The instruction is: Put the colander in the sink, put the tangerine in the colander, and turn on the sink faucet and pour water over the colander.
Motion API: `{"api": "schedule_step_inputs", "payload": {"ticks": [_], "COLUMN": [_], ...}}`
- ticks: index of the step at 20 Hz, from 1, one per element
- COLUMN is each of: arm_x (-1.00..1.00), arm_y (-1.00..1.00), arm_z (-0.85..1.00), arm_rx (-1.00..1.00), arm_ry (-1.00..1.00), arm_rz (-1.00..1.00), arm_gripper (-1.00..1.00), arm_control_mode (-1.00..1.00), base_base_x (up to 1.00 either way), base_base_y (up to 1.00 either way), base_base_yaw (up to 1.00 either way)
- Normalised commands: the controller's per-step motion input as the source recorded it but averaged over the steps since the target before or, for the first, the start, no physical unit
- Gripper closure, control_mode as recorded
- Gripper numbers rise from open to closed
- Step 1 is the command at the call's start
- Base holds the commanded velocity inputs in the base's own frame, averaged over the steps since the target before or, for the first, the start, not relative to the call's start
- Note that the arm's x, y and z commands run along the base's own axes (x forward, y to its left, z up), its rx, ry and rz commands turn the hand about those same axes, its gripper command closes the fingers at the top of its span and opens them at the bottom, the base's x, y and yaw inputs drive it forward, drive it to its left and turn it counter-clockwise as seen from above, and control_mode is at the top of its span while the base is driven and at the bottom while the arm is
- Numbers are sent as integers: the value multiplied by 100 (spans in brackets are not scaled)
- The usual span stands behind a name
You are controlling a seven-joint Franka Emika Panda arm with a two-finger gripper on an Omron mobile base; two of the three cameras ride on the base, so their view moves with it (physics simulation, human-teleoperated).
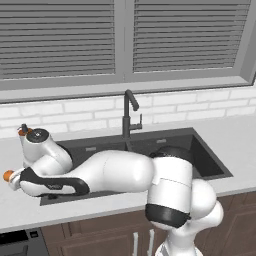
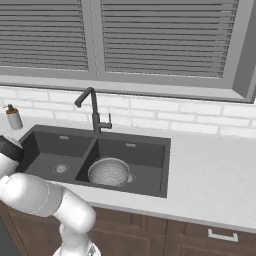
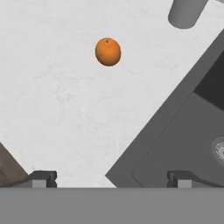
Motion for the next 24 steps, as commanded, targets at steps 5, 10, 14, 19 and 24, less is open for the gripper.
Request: {"api": "schedule_step_inputs", "payload": {"ticks": [5,10,14,19,24], "arm_x": [0,0,0,6,6], "arm_y": [19,12,8,3,6], "arm_z": [-2,-11,-19,-18,-7], "arm_rx": [0,0,0,0,0], "arm_ry": [0,0,0,0,0], "arm_rz": [0,0,0,0,0], "arm_gripper": [-100,-100,-100,-100,-100], "arm_control_mode": [-100,-100,-100,-100,-100], "base_base_x": [0,0,0,0,0], "base_base_y": [0,0,0,0,0], "base_base_yaw": [0,0,0,0,0]}}
